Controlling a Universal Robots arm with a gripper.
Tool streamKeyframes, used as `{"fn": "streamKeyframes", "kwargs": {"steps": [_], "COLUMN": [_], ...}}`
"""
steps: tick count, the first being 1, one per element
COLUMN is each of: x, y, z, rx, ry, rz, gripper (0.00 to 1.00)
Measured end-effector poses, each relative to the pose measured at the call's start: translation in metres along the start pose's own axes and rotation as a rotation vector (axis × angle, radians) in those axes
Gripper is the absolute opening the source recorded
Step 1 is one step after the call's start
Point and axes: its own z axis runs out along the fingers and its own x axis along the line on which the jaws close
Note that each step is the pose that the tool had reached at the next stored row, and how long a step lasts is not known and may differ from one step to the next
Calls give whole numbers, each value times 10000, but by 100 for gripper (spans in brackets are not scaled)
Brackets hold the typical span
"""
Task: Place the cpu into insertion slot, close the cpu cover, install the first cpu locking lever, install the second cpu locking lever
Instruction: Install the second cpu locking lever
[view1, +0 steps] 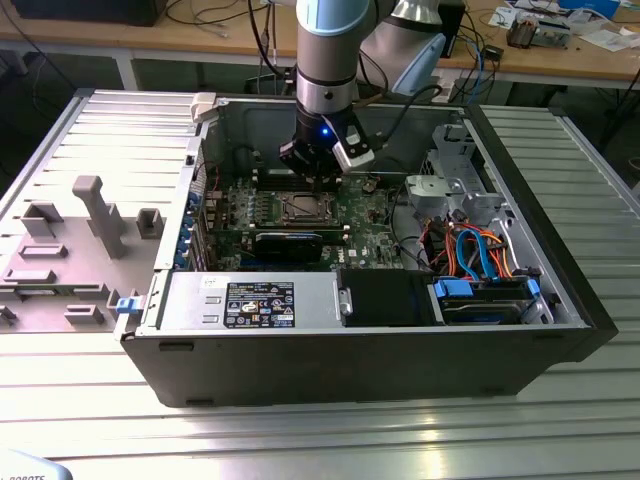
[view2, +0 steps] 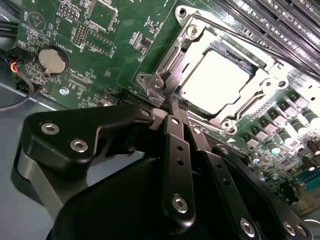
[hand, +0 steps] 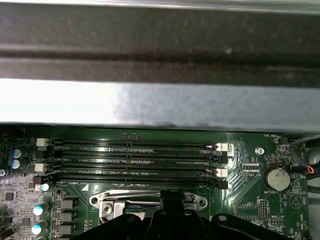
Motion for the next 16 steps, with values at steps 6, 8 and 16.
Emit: {"fn": "streamKeyframes", "kwargs": {"steps": [6,8,16], "x": [0,0,3], "y": [-7,-12,-127], "z": [-1,-1,-12], "rx": [0,-1,7], "ry": [0,0,0], "rz": [0,0,0], "gripper": [11,11,11]}}
